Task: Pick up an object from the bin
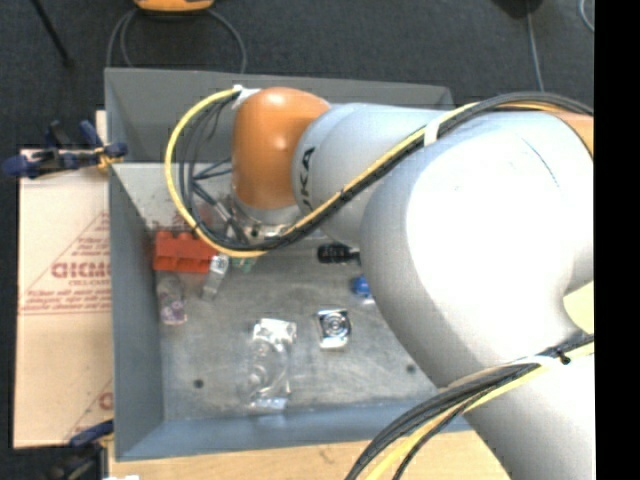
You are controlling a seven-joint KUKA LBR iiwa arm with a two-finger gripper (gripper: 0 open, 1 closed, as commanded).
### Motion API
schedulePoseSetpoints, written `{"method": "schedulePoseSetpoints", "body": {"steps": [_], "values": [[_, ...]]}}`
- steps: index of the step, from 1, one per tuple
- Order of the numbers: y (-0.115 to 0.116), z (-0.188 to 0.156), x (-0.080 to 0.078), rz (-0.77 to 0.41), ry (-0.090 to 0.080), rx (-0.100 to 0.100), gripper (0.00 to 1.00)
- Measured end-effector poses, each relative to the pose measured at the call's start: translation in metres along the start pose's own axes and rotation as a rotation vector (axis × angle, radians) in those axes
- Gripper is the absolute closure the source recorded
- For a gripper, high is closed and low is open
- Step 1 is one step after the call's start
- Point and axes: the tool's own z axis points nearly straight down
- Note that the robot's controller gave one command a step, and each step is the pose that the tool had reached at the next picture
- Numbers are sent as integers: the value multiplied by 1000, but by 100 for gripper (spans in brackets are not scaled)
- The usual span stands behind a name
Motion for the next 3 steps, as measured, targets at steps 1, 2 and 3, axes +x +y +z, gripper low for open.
{"method": "schedulePoseSetpoints", "body": {"steps": [1,2,3], "values": [[32,-39,10,-159,-6,-3,0],[22,-8,5,-176,-3,2,0],[53,-14,18,-256,-5,-1,0]]}}
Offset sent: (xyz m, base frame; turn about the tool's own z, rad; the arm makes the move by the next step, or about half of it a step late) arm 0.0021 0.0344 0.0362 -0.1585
